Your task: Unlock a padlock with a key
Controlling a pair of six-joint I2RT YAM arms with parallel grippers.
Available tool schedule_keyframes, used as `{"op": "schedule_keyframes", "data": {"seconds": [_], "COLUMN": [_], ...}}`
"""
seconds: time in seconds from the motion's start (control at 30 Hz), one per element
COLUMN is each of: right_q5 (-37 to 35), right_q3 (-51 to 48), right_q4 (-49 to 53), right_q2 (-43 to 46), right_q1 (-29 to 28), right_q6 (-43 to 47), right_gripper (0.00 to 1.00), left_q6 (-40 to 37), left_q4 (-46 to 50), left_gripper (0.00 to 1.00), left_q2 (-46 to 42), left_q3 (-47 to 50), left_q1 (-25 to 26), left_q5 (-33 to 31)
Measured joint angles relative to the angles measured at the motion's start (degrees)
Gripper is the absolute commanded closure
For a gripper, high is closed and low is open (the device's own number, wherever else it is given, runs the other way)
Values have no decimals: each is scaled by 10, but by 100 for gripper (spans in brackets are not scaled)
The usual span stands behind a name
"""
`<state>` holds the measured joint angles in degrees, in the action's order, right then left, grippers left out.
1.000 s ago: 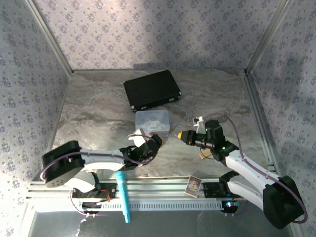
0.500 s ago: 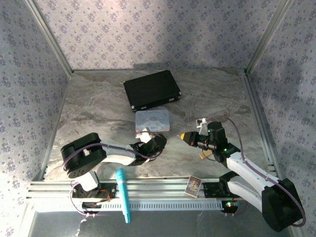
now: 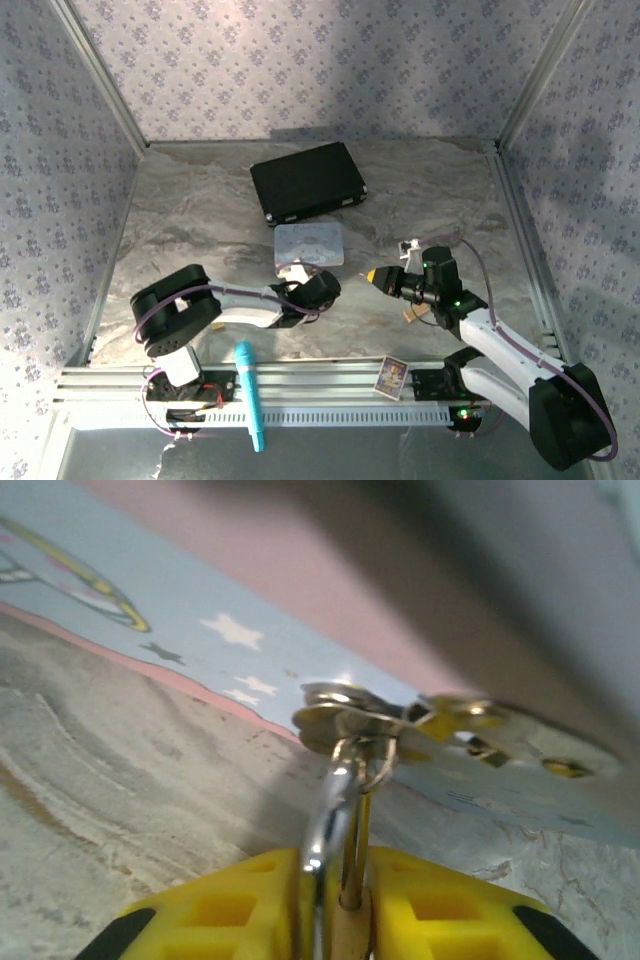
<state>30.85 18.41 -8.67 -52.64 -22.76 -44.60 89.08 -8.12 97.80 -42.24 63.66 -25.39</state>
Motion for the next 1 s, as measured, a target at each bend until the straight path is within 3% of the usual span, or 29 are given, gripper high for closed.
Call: {"op": "schedule_keyframes", "data": {"seconds": [0.3,0.67,1.0], "right_q5": [0,-13,31], "right_q3": [-23,-79,-73], "right_q4": [-23,-128,-373], "right_q2": [-22,-64,-296], "right_q1": [-1,-63,-93], "right_q6": [-35,-246,-347], "right_gripper": [100,100,100], "left_q6": [-5,21,66], "left_q4": [1,-150,-228], "left_gripper": [87,95,100], "left_q2": [-24,-60,-61], "left_q3": [16,100,128], "left_q1": [1,-6,-15], "left_q5": [25,49,76]}}
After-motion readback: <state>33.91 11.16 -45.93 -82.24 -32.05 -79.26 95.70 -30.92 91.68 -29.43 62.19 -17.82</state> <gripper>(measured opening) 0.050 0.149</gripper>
